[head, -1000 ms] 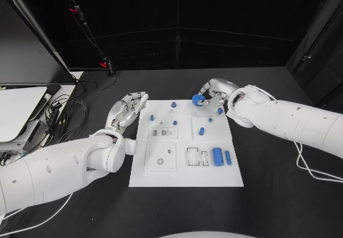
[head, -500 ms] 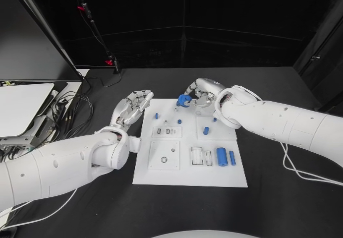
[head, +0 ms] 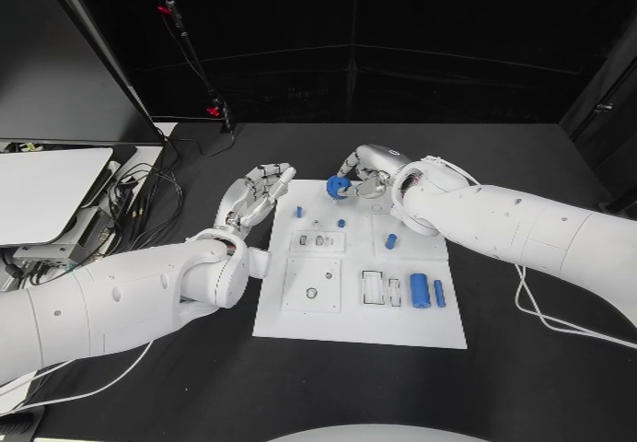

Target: Assemble the parts on the task board

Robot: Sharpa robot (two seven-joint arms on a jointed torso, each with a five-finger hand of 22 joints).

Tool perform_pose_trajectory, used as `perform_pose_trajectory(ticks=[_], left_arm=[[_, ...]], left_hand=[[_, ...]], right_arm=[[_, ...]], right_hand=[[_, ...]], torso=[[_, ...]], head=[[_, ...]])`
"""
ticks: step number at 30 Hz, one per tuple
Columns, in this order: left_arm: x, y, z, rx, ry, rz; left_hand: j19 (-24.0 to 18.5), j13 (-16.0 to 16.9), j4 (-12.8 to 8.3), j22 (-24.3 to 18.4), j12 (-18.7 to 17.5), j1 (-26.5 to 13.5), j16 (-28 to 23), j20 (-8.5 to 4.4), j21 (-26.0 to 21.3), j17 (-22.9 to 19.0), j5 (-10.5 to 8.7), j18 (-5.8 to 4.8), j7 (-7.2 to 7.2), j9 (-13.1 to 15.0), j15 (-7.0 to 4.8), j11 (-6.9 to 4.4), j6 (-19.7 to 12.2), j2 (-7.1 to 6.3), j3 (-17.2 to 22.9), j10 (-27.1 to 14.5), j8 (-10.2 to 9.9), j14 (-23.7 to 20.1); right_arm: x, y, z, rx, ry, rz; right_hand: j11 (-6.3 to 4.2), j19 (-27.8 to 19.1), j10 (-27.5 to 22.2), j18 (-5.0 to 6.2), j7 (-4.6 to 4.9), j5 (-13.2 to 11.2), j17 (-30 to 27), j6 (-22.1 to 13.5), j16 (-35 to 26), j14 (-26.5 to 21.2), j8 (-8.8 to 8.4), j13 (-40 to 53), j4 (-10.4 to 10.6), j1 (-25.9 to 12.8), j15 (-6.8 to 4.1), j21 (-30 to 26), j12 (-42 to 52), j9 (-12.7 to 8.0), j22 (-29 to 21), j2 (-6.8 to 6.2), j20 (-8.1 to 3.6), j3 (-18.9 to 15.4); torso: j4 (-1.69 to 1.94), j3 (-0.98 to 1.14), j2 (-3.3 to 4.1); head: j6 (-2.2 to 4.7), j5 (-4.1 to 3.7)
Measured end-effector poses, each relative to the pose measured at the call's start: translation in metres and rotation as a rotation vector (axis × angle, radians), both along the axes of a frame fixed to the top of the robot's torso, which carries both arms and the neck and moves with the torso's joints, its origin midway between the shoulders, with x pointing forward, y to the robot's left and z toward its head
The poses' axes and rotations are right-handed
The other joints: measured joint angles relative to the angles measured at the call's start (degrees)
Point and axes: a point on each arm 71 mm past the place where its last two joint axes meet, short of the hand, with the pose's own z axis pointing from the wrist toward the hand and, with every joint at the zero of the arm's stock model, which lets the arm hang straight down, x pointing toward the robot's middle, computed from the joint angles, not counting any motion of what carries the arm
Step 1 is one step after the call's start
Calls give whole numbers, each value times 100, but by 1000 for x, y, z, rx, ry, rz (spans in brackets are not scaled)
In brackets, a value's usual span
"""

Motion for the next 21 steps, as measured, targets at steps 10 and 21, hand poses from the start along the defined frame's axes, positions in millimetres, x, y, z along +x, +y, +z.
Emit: perform_pose_trajectory(ticks=[10,21], left_arm=[[0,-2,0,-1,0,-3],[0,-1,0,-1,0,-2]], left_hand=[[0,0,0,0,0,0,0,0,0,0,0,1,0,-6,0,0,0,0,0,0,0,0],[0,0,0,-1,0,0,0,0,7,1,0,0,0,-6,0,0,0,0,0,0,8,0]], right_arm=[[3,8,-4,-37,22,8],[6,12,-11,-68,47,5]], right_hand=[[0,0,0,0,0,-6,0,1,0,0,-1,0,0,0,0,0,0,-16,0,-1,0,-1],[0,0,0,0,0,-27,-1,1,0,0,-18,0,-7,7,0,0,0,-16,0,-9,0,-9]], torso=[[-1,1,0],[-7,2,-1]], head=[[-39,15],[-53,25]])
